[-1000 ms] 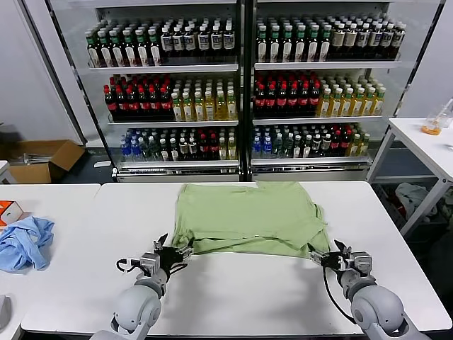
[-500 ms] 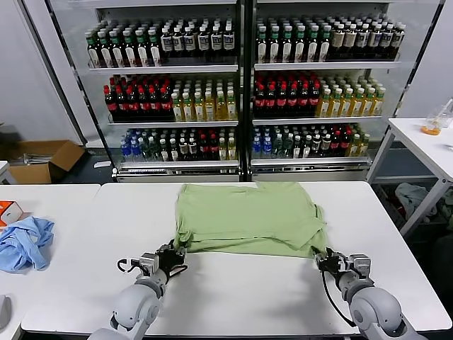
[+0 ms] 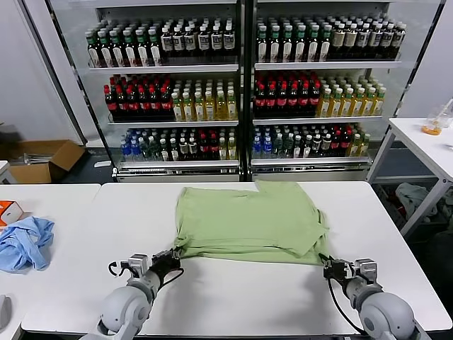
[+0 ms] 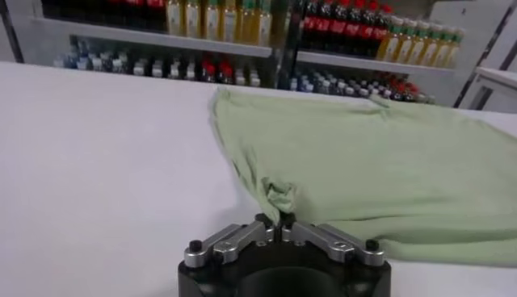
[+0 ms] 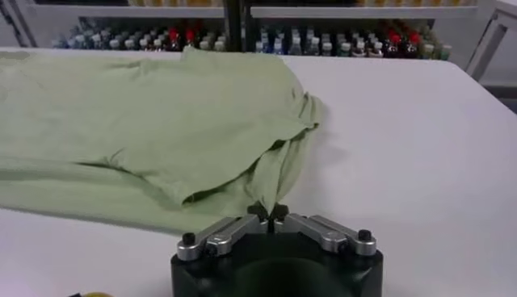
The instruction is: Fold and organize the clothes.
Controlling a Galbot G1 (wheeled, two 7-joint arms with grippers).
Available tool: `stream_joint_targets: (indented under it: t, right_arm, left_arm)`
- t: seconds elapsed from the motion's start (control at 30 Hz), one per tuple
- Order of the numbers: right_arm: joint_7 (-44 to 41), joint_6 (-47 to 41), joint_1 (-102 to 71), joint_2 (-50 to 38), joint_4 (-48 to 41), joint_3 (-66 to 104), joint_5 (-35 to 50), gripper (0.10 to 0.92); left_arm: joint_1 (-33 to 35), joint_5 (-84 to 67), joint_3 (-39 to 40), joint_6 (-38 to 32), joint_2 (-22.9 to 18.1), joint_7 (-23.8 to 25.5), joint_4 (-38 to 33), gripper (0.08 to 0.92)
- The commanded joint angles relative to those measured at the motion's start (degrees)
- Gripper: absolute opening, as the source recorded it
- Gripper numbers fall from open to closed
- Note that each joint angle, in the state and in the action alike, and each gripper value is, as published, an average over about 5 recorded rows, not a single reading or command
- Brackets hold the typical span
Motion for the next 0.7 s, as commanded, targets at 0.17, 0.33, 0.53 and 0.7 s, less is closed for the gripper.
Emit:
stream_joint_targets:
  t: [0.17,0.33,0.53,0.7]
  right_arm:
    - [-0.82,-0.09,-17.20,-5.68,10.23,8.89,-0.89,0.121]
    - [-1.16,-0.12,-24.28,-6.44,13.10,12.08,-2.27,0.121]
    - [-1.91,-0.16,-29.82,-6.27,15.08,14.02,-5.10,0.121]
    - [-1.71,0.24,-28.83,-4.95,16.45,13.86,-6.49,0.160]
  left_arm:
    - [21.78,-1.95,-4.34,1.96,1.68,-0.43,-19.45,0.097]
    - [28.57,0.86,-5.98,1.92,2.01,-0.59,-23.41,0.097]
    - [34.93,4.38,-6.89,1.82,2.28,-0.55,-25.67,0.097]
    - [34.87,5.67,-8.34,1.83,2.94,-0.56,-25.63,0.097]
